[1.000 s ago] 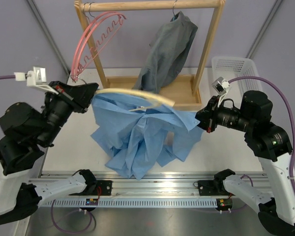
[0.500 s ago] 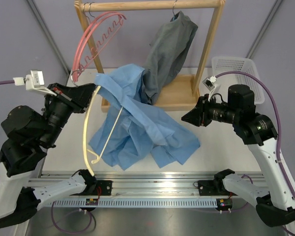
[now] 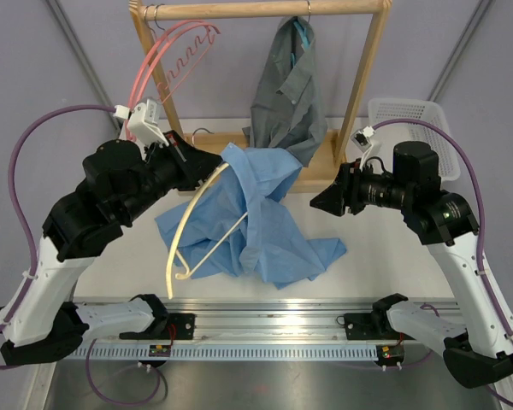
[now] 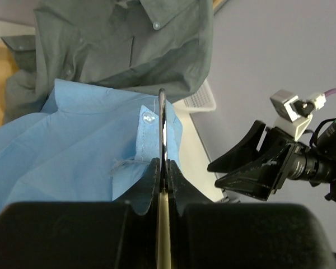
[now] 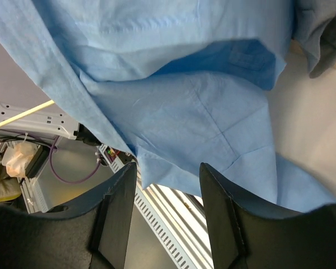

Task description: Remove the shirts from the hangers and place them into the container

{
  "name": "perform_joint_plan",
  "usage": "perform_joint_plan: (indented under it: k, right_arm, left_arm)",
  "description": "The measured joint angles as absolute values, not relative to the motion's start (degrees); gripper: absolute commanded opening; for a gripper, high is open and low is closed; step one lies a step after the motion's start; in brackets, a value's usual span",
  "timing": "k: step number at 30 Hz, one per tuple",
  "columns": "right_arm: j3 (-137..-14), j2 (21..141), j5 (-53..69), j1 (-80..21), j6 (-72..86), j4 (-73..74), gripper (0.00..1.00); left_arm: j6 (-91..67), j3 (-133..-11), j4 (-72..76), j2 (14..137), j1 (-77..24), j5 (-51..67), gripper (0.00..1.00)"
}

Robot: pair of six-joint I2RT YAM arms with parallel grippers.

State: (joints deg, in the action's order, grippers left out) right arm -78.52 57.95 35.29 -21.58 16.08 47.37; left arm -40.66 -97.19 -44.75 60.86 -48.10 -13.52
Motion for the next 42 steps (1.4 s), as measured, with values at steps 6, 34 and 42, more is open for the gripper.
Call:
perform_joint_plan:
  k: [6, 34, 42]
  right_arm:
    - [-79.5, 57.8, 35.7, -21.6, 15.5, 47.5, 0.57]
    - [-79.5, 66.3, 33.4, -35.2, 15.3, 46.9, 0.59]
    - [-79.5, 68.1, 28.2, -42.4, 15.2, 46.5, 0.71]
  left_arm:
    - [-40.7, -106.8, -58.2, 63.6, -48.1, -10.9, 0.0]
    - [-37.8, -125.2, -79.7, 77.7, -49.9, -2.2, 0.0]
    - [-37.4, -124.4, -77.3, 79.2, -49.9, -2.1, 0.0]
